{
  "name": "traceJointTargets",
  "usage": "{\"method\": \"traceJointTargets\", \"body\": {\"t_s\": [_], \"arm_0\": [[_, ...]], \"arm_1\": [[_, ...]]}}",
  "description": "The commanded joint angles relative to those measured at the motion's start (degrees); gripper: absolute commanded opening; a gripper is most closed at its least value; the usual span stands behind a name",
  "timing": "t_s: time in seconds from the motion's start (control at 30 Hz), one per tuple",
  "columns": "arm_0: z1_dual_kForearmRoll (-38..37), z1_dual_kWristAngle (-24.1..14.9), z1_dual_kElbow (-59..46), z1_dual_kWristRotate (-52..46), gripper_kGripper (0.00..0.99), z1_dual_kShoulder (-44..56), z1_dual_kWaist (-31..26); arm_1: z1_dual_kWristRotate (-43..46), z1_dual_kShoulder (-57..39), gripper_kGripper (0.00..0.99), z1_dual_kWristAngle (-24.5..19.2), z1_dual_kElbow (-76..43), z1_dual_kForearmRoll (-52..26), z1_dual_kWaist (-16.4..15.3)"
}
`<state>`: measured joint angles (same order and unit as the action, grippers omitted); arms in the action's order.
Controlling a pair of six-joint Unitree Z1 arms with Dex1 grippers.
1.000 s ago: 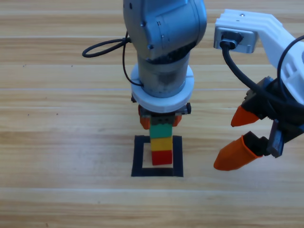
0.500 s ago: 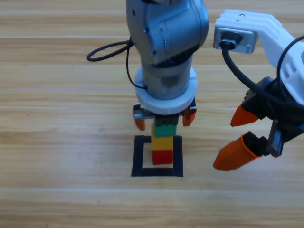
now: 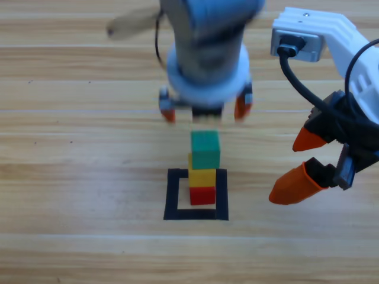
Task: Stack the blocks in the rectangular block: red at the bottom, yellow in the middle, green on top
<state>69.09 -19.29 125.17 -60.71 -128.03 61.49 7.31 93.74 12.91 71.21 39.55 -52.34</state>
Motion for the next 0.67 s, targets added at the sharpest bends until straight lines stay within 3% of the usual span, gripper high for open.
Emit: {"method": "traceJointTargets", "body": {"t_s": [0.03,0.17,0.27,0.37,0.47,0.67], "arm_0": [[2.01,-9.81,-0.80,1.56,0.990,12.27,3.54],[-3.79,-16.84,-20.05,0.68,0.990,23.35,8.82],[-21.81,-19.21,-45.36,6.22,0.990,35.39,12.60],[-41.41,-17.63,-66.10,17.21,0.990,45.41,14.00],[-50.81,-13.85,-74.81,26.52,0.990,49.98,14.88],[-54.07,-12.09,-80.34,28.98,0.990,54.72,14.88]], "arm_1": [[0.07,-4.44,0.990,-0.35,-1.07,-0.79,1.63],[0.07,-4.18,0.990,-0.43,-0.99,-0.79,1.63],[0.07,-4.09,0.990,-0.43,-0.90,-0.79,1.63],[0.07,-4.00,0.990,-0.43,-0.81,-0.79,1.63],[-0.02,-4.00,0.990,-0.43,-0.63,-0.79,1.63],[-0.11,-4.00,0.990,-0.43,-0.55,-0.79,1.63]]}}
